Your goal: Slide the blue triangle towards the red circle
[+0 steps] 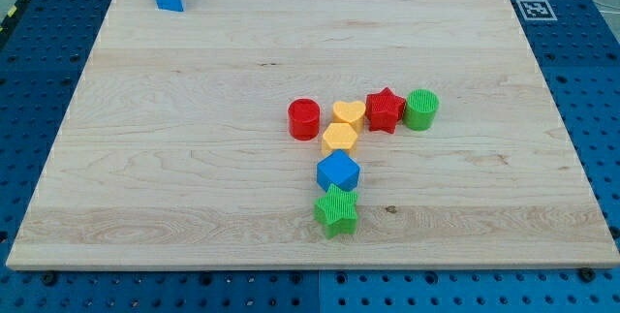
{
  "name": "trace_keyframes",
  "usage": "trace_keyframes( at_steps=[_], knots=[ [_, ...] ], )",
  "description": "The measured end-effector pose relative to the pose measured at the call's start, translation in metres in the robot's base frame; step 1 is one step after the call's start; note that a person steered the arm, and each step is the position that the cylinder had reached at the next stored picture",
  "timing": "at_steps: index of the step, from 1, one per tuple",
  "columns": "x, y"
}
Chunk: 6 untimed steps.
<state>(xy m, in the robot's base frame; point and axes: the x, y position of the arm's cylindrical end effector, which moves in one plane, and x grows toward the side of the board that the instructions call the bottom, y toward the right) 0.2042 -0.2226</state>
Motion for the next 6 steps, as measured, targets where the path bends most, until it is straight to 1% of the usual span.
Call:
trace_keyframes(
  at_steps=[2, 3, 5, 6],
  knots=[
    [0.002, 0.019],
    [0.018, 0.019],
    [0.023, 0.021],
    [0.039, 0.022]
  ],
)
